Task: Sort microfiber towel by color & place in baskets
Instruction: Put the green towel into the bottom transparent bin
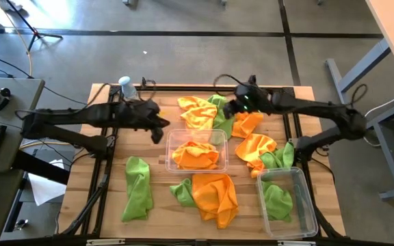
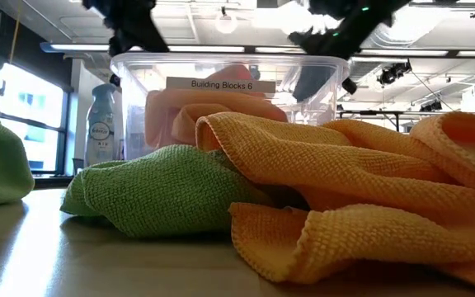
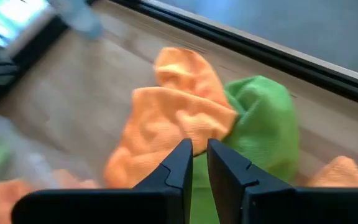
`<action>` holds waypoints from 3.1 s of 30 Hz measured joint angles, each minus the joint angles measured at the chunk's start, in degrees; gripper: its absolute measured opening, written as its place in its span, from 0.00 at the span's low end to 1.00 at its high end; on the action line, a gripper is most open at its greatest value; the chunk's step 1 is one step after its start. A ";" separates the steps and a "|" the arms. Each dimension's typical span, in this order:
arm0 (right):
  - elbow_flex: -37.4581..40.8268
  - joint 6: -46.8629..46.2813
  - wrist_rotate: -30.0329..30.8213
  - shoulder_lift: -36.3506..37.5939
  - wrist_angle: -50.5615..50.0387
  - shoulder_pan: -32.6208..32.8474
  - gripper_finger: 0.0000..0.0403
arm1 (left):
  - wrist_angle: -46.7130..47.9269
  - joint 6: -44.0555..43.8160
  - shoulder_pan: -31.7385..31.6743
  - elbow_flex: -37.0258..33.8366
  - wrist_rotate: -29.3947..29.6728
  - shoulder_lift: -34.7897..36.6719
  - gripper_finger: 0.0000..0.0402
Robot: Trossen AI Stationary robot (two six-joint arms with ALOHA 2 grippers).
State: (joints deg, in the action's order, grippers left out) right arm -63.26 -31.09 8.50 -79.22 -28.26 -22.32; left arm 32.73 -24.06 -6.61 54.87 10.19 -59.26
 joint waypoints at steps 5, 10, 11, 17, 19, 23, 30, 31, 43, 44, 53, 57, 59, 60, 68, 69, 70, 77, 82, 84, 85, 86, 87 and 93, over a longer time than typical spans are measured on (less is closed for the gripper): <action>-9.27 -0.99 0.05 -9.76 -9.17 -3.51 0.19 | 0.07 4.15 -3.09 -3.28 -2.41 5.60 0.00; -13.25 -4.21 -0.05 -18.01 -12.28 -5.87 0.29 | -0.02 9.84 -6.03 -4.19 -3.90 8.47 0.00; -13.53 -5.01 -0.27 -19.36 -12.30 -6.16 0.31 | 0.09 11.28 -6.86 -4.43 -5.24 8.91 0.00; -13.60 -8.97 -0.52 -25.14 -13.32 -6.91 0.42 | 0.15 17.16 -13.34 -6.93 -14.71 11.87 0.00; -13.60 -9.70 -0.47 -26.63 -13.28 -6.96 0.46 | 0.24 18.33 -15.60 -7.92 -17.32 12.71 0.00; -13.62 -10.49 -0.34 -29.34 -13.27 -6.96 0.50 | -0.24 19.80 -19.33 -9.82 -21.57 13.93 0.00; -13.66 -10.62 -0.37 -34.36 -13.22 -6.94 0.49 | -0.11 20.44 -22.22 -11.15 -22.50 14.29 0.00; -13.69 -10.65 -0.43 -35.13 -13.24 -6.92 0.48 | -0.11 20.96 -22.34 -11.15 -23.02 14.29 0.00; -13.80 -9.04 -1.32 -36.45 -12.42 -5.31 0.05 | -0.07 20.61 -22.74 -11.14 -25.17 14.29 0.00; -13.59 -8.99 -0.68 -35.63 -13.13 -4.97 0.03 | -0.08 19.87 -22.74 -11.15 -25.15 14.29 0.00; -13.49 -11.34 11.13 -19.70 -17.38 -0.43 0.02 | -0.05 19.35 -22.50 -11.15 -24.95 14.18 0.00; -13.55 -11.76 15.81 -11.04 -17.15 2.34 0.02 | -0.30 19.94 -21.43 -11.13 -24.63 14.18 0.00; -13.54 -11.75 18.16 -7.59 -17.20 3.83 0.02 | -1.29 18.30 -20.40 -11.13 -23.85 14.18 0.00; -13.53 -11.55 19.20 -5.80 -17.28 4.65 0.02 | -1.82 17.40 -19.66 -11.13 -23.02 14.18 0.00; -13.55 -11.65 26.28 5.54 -19.09 12.70 0.01 | -3.08 12.54 -9.38 -11.13 -10.81 13.68 0.00; -13.55 -12.22 26.57 6.74 -19.89 13.69 0.01 | -3.06 11.28 -7.72 -11.13 -9.48 13.40 0.00; -13.55 -12.95 26.94 7.84 -20.97 14.86 0.01 | -3.08 9.94 -6.10 -11.13 -8.18 13.07 0.00; -13.57 -21.65 31.82 14.66 -30.36 25.67 0.00 | -5.56 0.89 6.33 -11.13 2.15 8.70 0.00; -13.58 -29.55 34.30 17.52 -35.62 35.86 0.00 | -9.27 -4.87 13.93 -10.11 8.33 4.28 0.00; -13.60 -32.98 35.50 18.18 -38.41 40.52 0.00 | -9.33 -6.64 16.42 -8.57 10.31 2.12 0.00; -13.60 -35.27 35.75 18.31 -40.11 42.80 0.00 | -9.35 -7.27 17.51 -7.75 11.27 0.98 0.00; -13.60 -37.70 35.92 18.46 -41.87 45.10 0.00 | -9.31 -7.70 18.56 -6.83 12.01 -0.09 0.00; -13.60 -40.13 35.91 18.55 -43.75 47.27 0.00 | -9.22 -8.21 19.56 -5.85 12.76 -1.19 0.00; -13.60 -53.87 32.79 18.46 -53.36 59.80 0.00 | -9.38 -8.91 23.89 0.33 15.80 -8.15 0.00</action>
State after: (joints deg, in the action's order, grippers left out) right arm -76.86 -84.96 41.28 -60.75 -81.62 37.49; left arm 23.36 -32.97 17.29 55.20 25.99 -67.41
